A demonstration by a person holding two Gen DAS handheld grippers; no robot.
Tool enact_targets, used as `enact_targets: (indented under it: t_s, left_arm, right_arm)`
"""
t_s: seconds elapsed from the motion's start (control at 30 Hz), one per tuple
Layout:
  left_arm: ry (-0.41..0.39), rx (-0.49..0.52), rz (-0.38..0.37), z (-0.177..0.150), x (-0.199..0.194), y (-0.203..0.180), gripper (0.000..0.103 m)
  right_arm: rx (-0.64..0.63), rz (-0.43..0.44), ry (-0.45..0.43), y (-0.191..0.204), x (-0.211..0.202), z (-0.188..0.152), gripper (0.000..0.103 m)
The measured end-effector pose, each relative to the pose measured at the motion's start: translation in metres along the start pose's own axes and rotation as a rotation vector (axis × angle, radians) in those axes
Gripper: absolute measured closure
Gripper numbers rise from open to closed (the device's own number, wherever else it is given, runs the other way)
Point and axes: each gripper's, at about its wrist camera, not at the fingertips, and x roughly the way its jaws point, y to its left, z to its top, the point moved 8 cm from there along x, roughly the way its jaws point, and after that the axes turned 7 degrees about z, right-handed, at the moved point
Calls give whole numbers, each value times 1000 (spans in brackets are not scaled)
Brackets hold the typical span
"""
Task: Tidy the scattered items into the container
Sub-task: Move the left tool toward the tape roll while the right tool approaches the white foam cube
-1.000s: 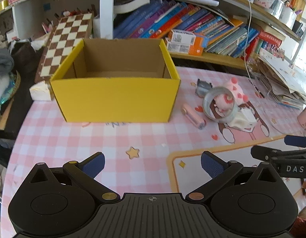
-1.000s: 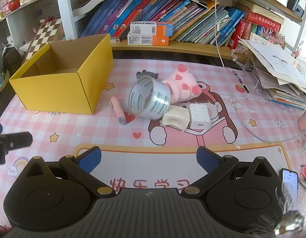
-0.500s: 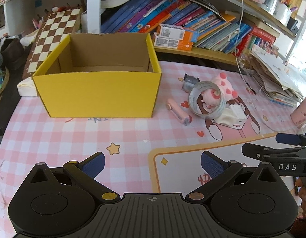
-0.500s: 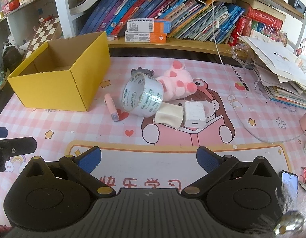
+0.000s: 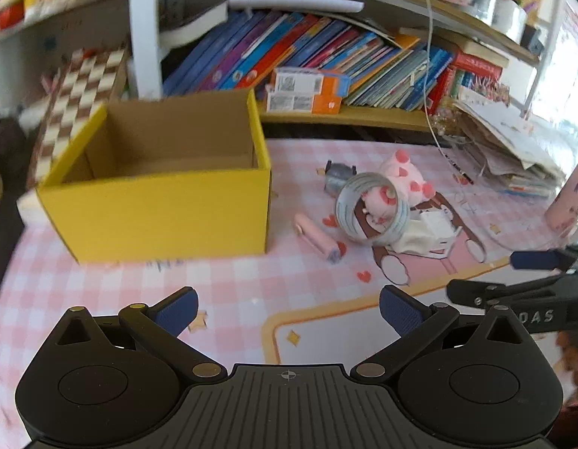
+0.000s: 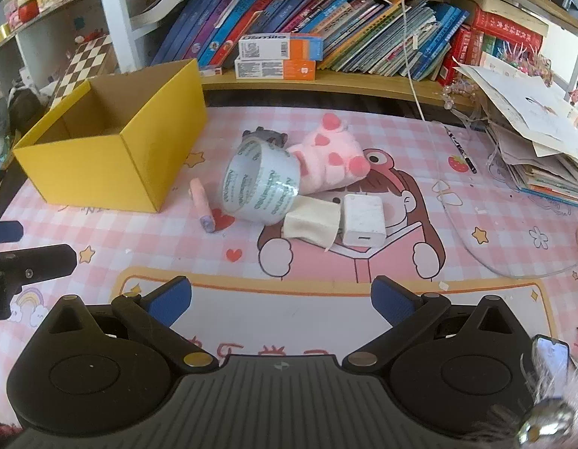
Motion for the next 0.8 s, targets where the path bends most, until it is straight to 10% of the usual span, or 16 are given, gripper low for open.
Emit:
enact_targets:
  t_s: [0.23, 0.8]
  left_arm:
    - [-34, 147, 69, 10, 15, -21, 0]
    - [-89, 272, -60, 28, 51, -69, 10]
  right_arm:
    - [2, 8, -34, -12, 8, 9, 0]
    - [44, -7, -32, -40, 34, 18, 6]
